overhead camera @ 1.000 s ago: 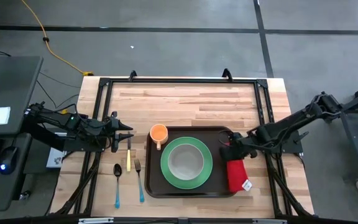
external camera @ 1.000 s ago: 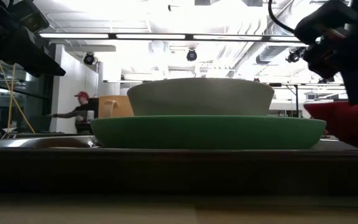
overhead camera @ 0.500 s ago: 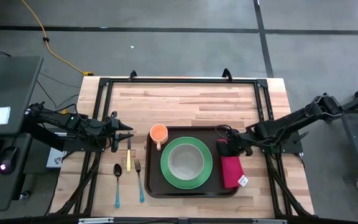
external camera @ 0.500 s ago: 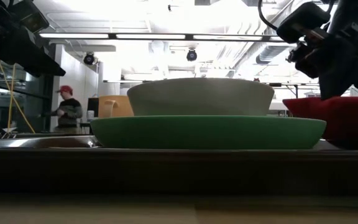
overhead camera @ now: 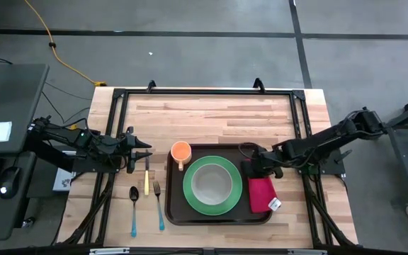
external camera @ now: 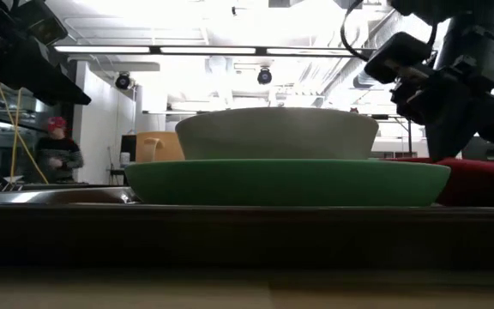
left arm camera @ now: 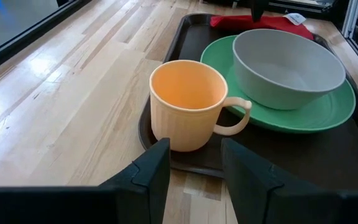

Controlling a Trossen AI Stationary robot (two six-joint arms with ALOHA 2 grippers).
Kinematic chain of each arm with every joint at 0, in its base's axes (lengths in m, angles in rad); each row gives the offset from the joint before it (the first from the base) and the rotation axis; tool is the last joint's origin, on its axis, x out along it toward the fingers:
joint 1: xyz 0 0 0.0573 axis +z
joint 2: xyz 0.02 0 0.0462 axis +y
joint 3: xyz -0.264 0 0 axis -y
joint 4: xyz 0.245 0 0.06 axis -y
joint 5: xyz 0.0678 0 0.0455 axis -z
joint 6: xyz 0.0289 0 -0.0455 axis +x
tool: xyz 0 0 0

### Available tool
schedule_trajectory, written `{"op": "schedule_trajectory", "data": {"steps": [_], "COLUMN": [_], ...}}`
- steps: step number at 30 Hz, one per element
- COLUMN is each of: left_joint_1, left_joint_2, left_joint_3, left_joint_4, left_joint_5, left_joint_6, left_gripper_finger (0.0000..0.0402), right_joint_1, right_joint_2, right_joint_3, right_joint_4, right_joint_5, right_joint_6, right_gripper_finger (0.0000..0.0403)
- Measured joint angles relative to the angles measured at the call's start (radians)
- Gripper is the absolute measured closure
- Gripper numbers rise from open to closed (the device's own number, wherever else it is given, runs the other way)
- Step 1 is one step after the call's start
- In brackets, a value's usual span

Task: Set up tray
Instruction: Put the red napkin to the right of the green plate on the brown tray

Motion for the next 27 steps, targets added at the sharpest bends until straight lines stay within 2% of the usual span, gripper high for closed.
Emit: {"op": "schedule_trajectory", "data": {"steps": [18,27], "left_joint_1": [0.0,0.0], "left_joint_2": [0.0,0.0], "left_joint_3": [0.0,0.0], "left_joint_4": [0.0,0.001], "left_joint_5": [0.004,0.006], "left_joint_6": [0.004,0.004], "left_gripper_finger": [0.0229,0.0229], "right_joint_1": [-0.057,-0.066], "right_joint_2": [0.096,0.097], "right_joint_3": [0.0,0.0], "right_joint_4": [0.072,0.082], "right_joint_5": [-0.039,-0.033], "right_joint_6": [0.054,0.085], "right_gripper_finger": [0.0403,0.0403]}}
